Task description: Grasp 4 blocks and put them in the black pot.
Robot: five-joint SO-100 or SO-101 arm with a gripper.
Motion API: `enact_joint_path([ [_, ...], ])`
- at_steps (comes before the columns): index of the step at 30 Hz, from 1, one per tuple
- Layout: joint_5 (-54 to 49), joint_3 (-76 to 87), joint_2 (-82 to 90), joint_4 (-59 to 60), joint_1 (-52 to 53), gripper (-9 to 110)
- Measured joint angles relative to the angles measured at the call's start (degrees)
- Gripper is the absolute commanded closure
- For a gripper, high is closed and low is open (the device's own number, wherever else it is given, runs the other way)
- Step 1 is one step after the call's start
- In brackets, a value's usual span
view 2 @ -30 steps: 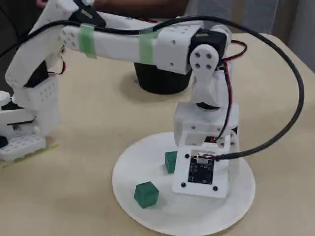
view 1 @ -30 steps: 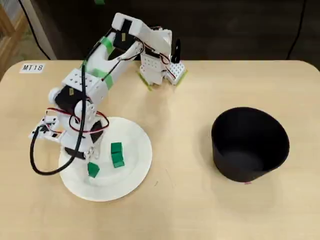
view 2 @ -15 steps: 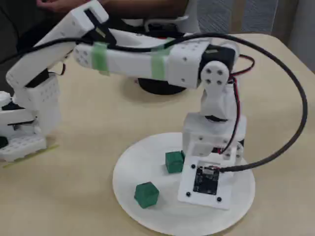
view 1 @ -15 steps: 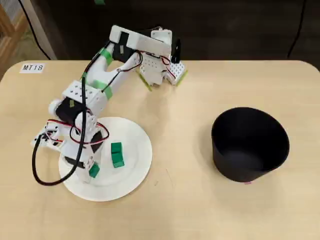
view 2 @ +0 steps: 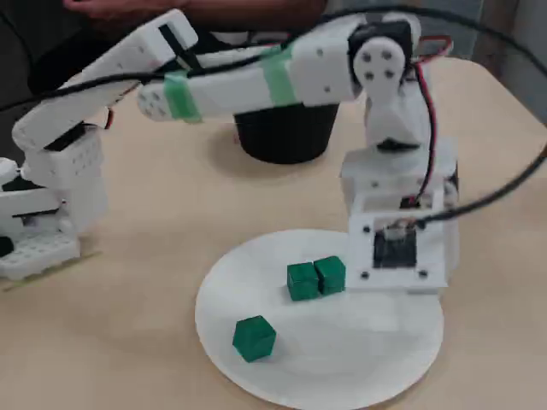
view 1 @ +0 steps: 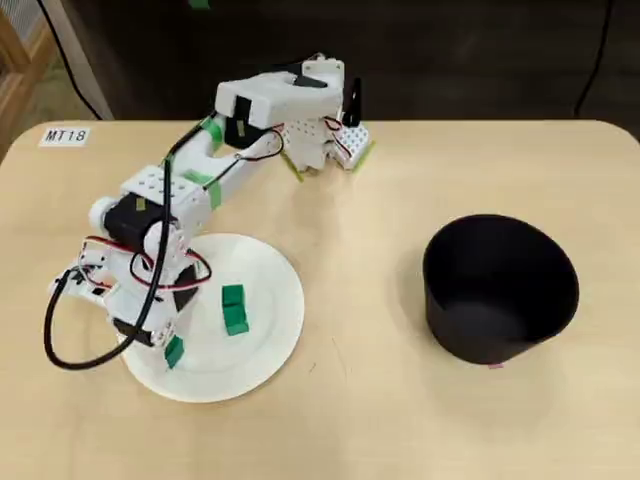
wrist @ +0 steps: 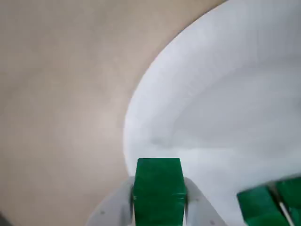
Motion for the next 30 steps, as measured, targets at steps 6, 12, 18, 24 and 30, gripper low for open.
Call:
enact_joint_path([
  [6, -4.75, 1.23, 17.23, 0.0, -16.17, 104],
  [12, -7.91, 22.24, 37.18, 0.0, -36.74, 104],
  [18, -3.52, 58.62, 61.08, -13.45, -49.39, 104],
  [24, -1.14, 84.73, 70.84, -27.33, -56.78, 104],
  [30, -1.14, 87.54, 67.68, -35.86, -59.15, 98],
])
